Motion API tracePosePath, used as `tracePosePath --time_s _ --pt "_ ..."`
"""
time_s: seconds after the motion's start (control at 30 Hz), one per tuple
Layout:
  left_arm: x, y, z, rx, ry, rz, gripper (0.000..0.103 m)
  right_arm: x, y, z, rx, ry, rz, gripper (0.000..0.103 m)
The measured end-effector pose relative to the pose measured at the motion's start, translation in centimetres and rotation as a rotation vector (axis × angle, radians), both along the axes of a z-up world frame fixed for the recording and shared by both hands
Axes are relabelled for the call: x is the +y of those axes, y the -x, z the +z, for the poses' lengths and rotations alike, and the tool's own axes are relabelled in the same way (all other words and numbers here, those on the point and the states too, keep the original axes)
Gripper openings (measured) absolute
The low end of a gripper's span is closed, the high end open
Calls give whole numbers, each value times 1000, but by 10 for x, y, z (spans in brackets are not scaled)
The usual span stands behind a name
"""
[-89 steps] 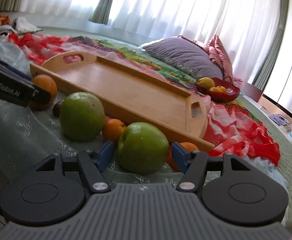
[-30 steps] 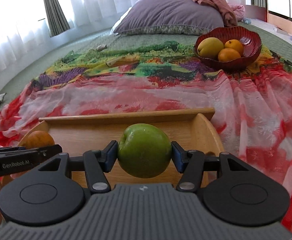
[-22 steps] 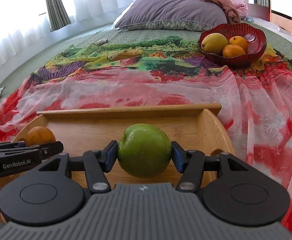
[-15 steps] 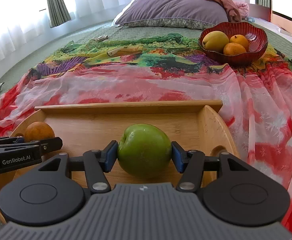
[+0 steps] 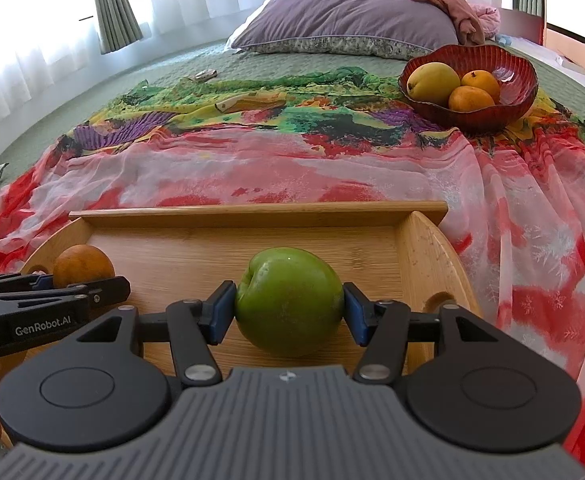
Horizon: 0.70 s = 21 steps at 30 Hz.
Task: Organize fruits
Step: 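Carry the brown orange onto the tray with the left tool while the right tool carries the apple there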
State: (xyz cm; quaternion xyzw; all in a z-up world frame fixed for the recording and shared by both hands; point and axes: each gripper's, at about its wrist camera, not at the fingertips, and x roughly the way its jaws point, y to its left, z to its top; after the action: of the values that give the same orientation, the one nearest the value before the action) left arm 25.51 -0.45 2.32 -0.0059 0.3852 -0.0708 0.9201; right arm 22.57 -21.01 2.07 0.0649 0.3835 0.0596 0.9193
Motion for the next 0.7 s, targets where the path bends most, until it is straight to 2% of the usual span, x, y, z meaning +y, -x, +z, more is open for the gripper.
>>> tracePosePath --time_s 0.2,0.27,0.3,0.33,0.47,0.67,0.7 --pt "-1 0 1 3 -10 -7 45 1 0 1 6 6 2 62" --pt "3 2 6 4 16 -10 56 1 0 2 14 7 6 66" --pt "3 4 8 1 21 -9 66 1 1 4 16 9 14 73" --pt "4 6 11 -6 19 -7 72 1 3 7 12 16 23 73" --pt "6 17 24 -36 -5 -2 78 3 13 21 -10 42 55 80" --pt "12 49 45 -89 21 -22 92 1 36 42 -52 50 83 86" --pt "13 56 48 -96 23 -26 98 0 41 46 -63 52 90 86"
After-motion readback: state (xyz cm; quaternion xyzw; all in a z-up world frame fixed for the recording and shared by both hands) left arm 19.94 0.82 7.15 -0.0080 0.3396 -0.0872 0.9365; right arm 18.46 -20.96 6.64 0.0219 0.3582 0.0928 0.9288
